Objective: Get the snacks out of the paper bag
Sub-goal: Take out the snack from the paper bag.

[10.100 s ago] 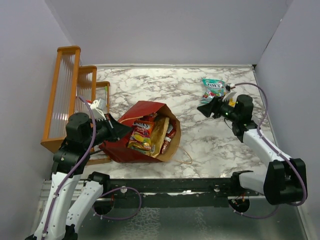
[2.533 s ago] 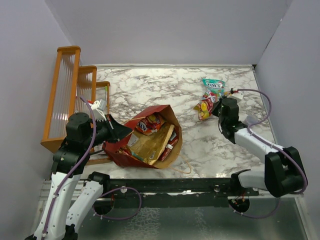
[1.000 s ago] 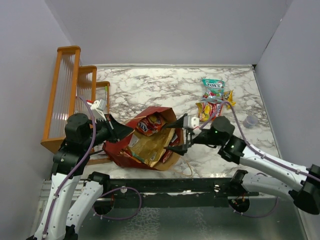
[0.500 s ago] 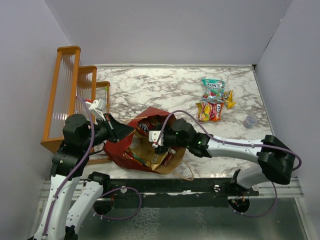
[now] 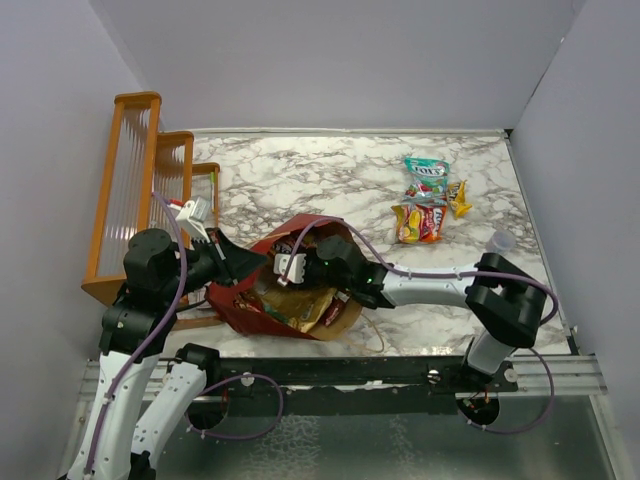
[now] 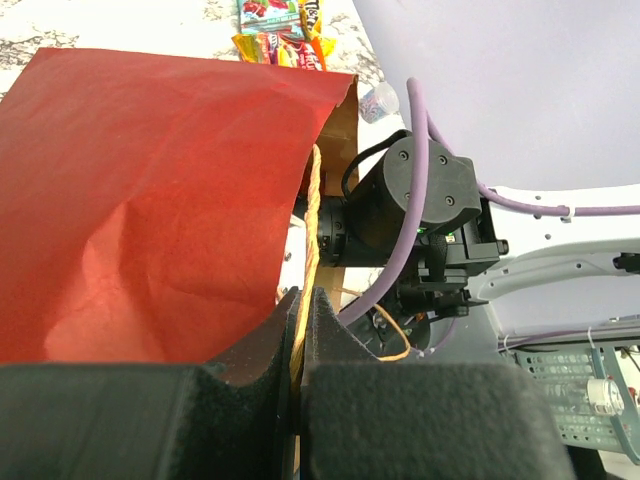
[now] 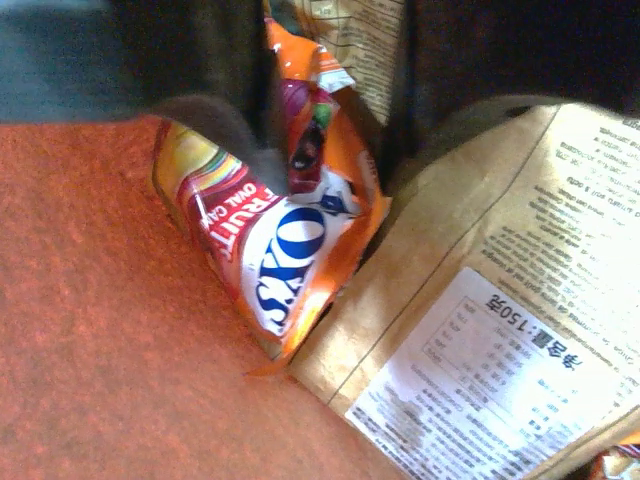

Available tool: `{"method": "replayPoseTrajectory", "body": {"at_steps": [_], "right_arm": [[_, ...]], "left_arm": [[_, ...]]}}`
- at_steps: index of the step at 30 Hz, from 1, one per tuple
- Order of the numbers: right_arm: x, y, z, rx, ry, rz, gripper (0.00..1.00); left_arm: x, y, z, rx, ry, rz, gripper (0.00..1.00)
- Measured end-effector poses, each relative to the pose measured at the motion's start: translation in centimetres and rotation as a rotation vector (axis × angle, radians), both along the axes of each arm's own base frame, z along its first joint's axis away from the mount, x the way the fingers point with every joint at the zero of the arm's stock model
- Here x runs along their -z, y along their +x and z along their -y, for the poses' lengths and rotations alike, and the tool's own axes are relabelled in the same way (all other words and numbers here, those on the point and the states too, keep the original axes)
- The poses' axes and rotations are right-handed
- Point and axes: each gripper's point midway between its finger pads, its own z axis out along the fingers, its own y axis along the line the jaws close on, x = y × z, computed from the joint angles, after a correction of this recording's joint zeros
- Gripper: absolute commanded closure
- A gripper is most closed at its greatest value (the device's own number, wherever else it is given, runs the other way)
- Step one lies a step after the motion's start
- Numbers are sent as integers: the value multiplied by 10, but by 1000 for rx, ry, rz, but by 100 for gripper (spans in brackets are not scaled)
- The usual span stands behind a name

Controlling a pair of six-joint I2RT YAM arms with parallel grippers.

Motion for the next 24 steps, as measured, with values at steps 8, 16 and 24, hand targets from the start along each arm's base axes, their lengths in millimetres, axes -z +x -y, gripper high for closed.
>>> {"method": "replayPoseTrajectory", "body": {"at_steps": [8, 16, 24], "right_arm": [[2, -4, -2, 14, 17, -35, 99], [-38, -25, 13, -19, 124, -61, 99], [-100, -76, 33, -188, 307, -91, 99]], "left_arm": [[2, -2, -2, -10, 5, -6, 100], [2, -1, -3, -17, 7, -7, 100], [4, -1, -5, -35, 12, -15, 100]]}}
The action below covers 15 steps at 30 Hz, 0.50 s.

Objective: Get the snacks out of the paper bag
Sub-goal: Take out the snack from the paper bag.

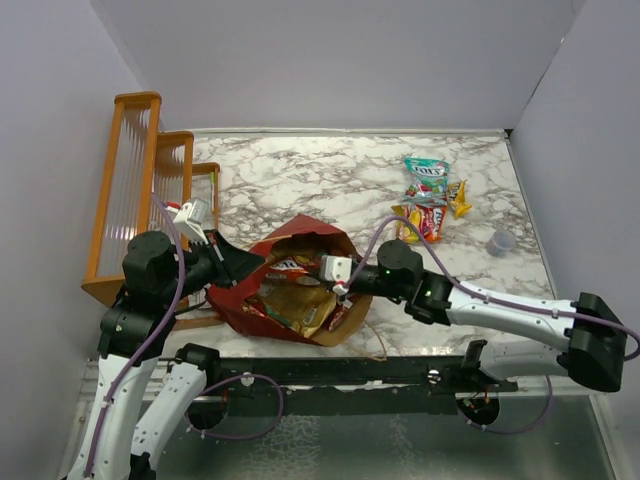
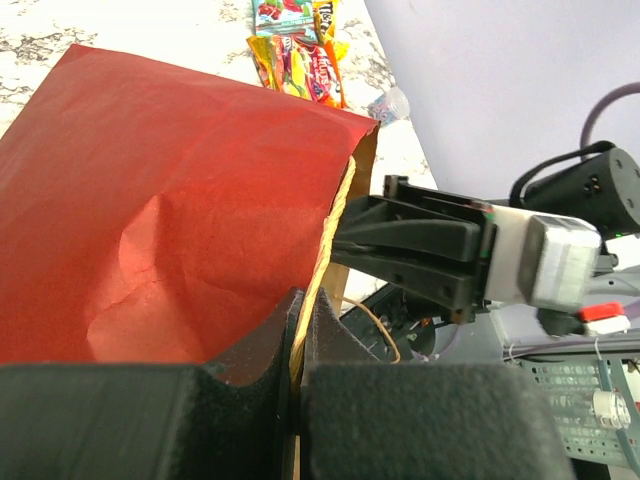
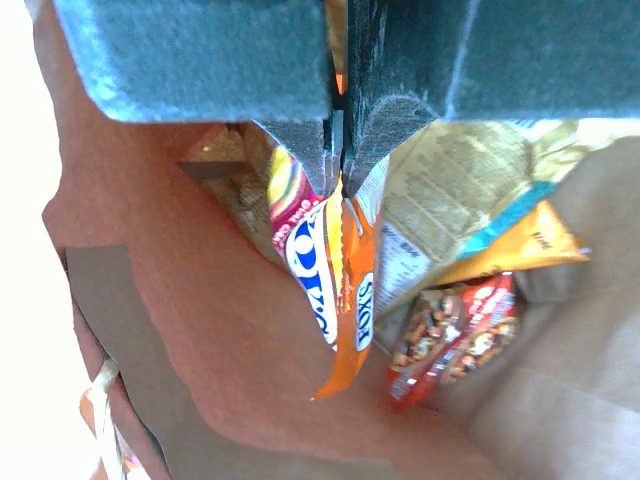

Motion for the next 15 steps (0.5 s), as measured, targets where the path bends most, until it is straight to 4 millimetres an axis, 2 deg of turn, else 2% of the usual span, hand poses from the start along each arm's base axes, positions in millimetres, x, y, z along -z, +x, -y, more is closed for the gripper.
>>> {"method": "replayPoseTrajectory", "body": {"at_steps": [5, 7, 15], "right_arm": [[-20, -29, 16, -92, 32, -20, 99], [-34, -41, 28, -121, 56, -9, 99], [-89, -62, 70, -123, 164, 89, 99]], "left_arm": [[1, 2, -2, -14, 4, -3, 100], [1, 2, -2, -15, 2, -5, 100], [6, 3, -2, -18, 6, -18, 100]]}}
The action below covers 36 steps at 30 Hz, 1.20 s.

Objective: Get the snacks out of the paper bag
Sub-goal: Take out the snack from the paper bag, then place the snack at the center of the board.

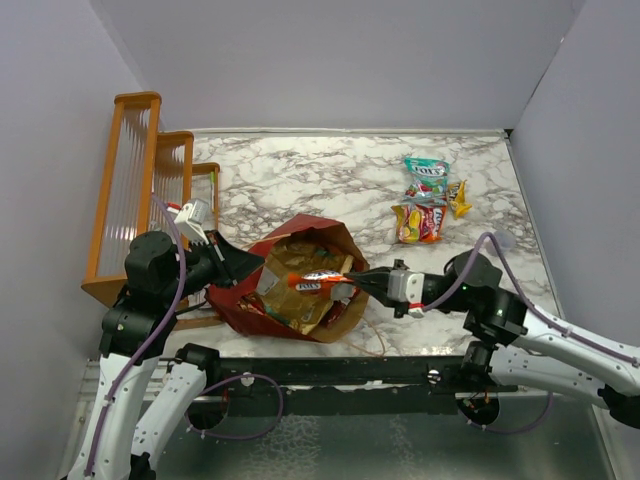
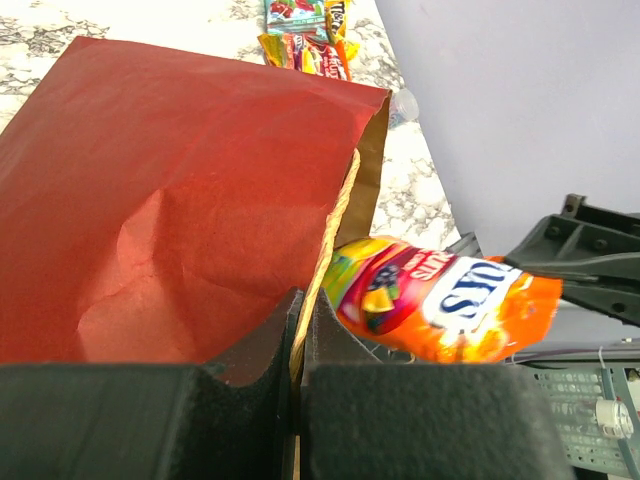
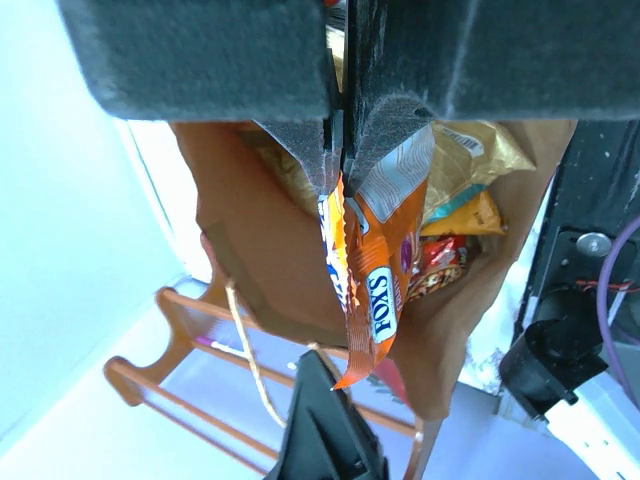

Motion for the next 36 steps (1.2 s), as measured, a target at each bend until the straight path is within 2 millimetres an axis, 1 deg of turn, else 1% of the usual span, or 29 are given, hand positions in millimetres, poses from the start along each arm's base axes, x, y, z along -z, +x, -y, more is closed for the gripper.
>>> {"method": "replayPoseTrajectory", "body": {"at_steps": [3, 7, 11, 13, 16, 20, 24, 28, 32, 33, 34, 35, 36], "right_arm": [[-19, 2, 12, 39, 32, 30, 99], [-46, 11, 24, 119, 93, 65, 99], [-73, 31, 36, 248, 169, 94, 99], [-85, 44, 43, 330, 209, 100, 99], [-99, 66, 56, 476, 267, 110, 99], [-111, 88, 78, 648, 332, 143, 99], [-114, 103, 103, 811, 375, 181, 99], [-107, 119, 127, 980, 390, 214, 99], [-83, 146, 159, 1149, 362, 207, 99], [-74, 156, 174, 1204, 349, 196, 98], [-68, 163, 184, 1241, 342, 186, 99], [-60, 172, 200, 1299, 338, 169, 99], [-53, 178, 211, 1338, 334, 156, 99]], "left_arm": [[0, 0, 0, 0, 0, 0, 100], [0, 0, 0, 0, 0, 0, 100], [1, 0, 0, -1, 1, -3, 100], [2, -1, 0, -2, 3, -8, 100], [4, -1, -2, -9, 8, -18, 100], [6, -1, -3, -17, 13, -28, 100], [7, -1, -3, -20, 15, -31, 100], [7, 0, -3, -20, 15, -32, 100], [8, 0, -3, -20, 16, -34, 100], [8, 0, -3, -20, 14, -35, 100], [7, 0, -3, -21, 14, -36, 100], [7, 0, -3, -21, 13, -35, 100], [7, 0, -3, -20, 13, -35, 100]]}}
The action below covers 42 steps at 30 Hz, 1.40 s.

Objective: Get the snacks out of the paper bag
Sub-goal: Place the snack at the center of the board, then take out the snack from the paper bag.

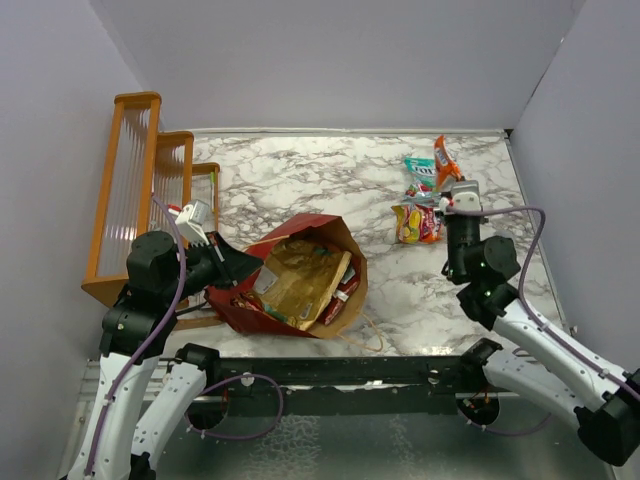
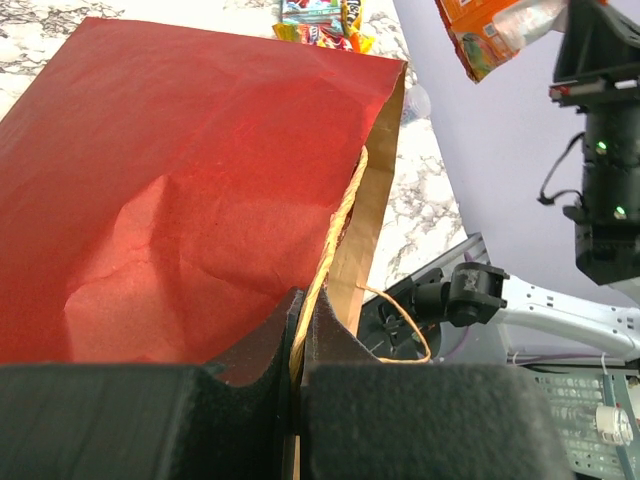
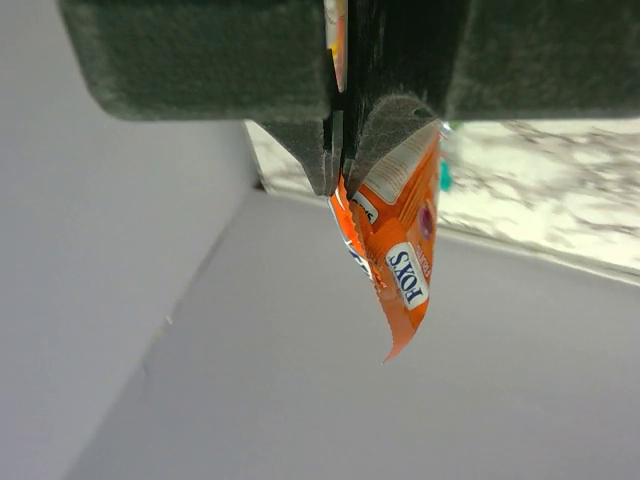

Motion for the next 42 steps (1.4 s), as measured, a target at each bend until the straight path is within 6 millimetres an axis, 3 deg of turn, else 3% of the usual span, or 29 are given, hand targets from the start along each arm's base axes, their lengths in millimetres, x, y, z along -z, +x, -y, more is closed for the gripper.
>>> {"method": "replayPoseTrajectory", "body": {"at_steps": [4, 9, 13, 16, 22, 23, 26, 30, 33, 37, 42], "right_arm": [[33, 27, 48, 167, 40, -85, 99], [79, 53, 83, 305, 24, -200, 99], [132, 73, 99, 371, 14, -336, 99], [172, 82, 94, 363, 20, -437, 99], [223, 89, 69, 245, 83, -571, 99], [226, 89, 65, 221, 94, -582, 96], [236, 88, 46, 121, 130, -622, 77], [242, 79, 37, 61, 164, -652, 54], [227, 70, 34, 26, 196, -623, 45], [172, 57, 21, -101, 241, -493, 41], [108, 23, -22, -422, 199, -342, 39]], "left_arm": [[-3, -1, 1, 6, -7, 5, 100], [-20, 0, 6, 37, -32, 53, 100], [-32, -3, 13, 85, -67, 93, 100], [-43, -6, 19, 126, -101, 133, 100], [-39, -19, 28, 215, -161, 160, 100], [-37, -22, 30, 231, -169, 157, 100], [-31, -29, 32, 264, -185, 149, 100], [-34, -36, 34, 292, -195, 164, 100], [-37, -40, 34, 309, -199, 182, 100], [-40, -44, 33, 319, -196, 213, 100], [-43, -52, 31, 325, -186, 273, 100]]}}
